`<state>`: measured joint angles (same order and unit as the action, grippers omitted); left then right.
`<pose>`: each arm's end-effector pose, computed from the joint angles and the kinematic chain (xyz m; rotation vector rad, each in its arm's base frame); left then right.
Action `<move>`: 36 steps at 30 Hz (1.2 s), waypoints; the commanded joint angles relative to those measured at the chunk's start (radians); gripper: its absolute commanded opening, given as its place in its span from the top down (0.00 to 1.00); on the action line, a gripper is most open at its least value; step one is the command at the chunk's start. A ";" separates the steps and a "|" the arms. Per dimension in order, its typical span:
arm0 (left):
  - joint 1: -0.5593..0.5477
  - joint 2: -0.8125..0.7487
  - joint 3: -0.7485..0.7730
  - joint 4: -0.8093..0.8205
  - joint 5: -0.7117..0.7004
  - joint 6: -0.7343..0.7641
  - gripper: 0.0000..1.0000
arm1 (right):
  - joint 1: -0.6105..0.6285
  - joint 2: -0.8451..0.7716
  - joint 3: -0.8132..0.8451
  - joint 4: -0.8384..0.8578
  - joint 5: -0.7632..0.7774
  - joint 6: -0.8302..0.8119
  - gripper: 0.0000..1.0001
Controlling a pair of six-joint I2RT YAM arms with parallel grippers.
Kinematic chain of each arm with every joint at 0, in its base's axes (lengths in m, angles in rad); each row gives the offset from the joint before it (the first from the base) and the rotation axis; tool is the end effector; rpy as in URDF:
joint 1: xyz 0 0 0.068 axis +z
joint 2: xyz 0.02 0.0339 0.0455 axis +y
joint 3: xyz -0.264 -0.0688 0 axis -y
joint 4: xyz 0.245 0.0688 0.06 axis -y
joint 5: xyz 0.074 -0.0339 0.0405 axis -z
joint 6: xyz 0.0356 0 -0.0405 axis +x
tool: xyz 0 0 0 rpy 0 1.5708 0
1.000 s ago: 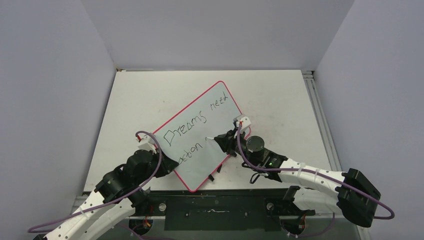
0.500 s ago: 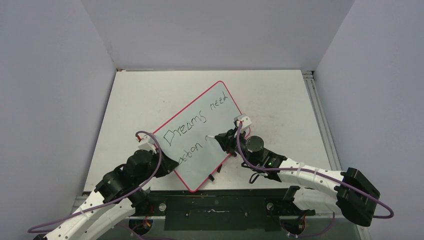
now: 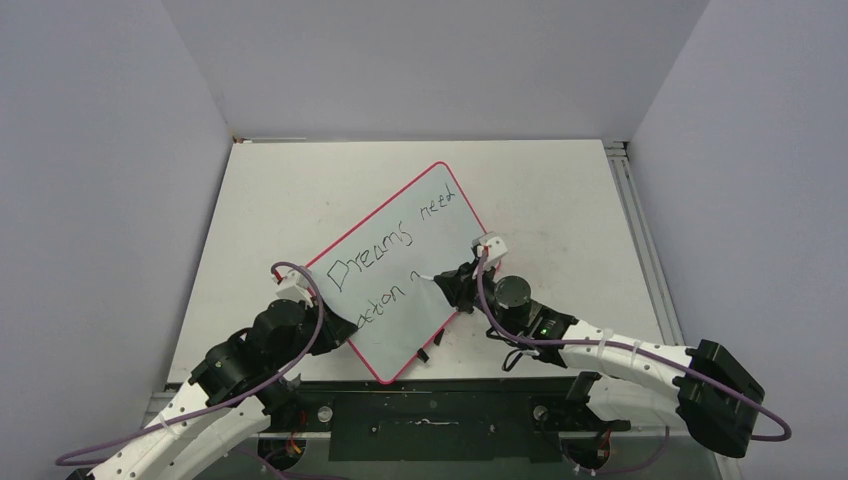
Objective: Write a sentence on the whiteboard
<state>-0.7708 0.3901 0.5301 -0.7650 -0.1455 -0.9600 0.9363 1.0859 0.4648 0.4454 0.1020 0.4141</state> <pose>0.0744 -0.0650 0.2436 -0.3035 2.2884 -0.7896 0.1445 0.1902 0.2342 -0.3970 1.7892 0.8863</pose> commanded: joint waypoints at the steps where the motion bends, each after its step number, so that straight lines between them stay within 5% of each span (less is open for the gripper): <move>1: 0.004 0.001 0.019 -0.005 -0.031 0.001 0.89 | -0.004 -0.035 -0.024 -0.033 0.015 0.016 0.95; 36: 0.003 0.004 0.021 -0.006 -0.031 0.001 0.89 | -0.027 -0.007 0.012 0.113 0.041 0.000 0.95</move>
<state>-0.7708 0.3901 0.5301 -0.7654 -0.1425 -0.9600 0.9165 1.0634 0.4427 0.4763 0.1326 0.4244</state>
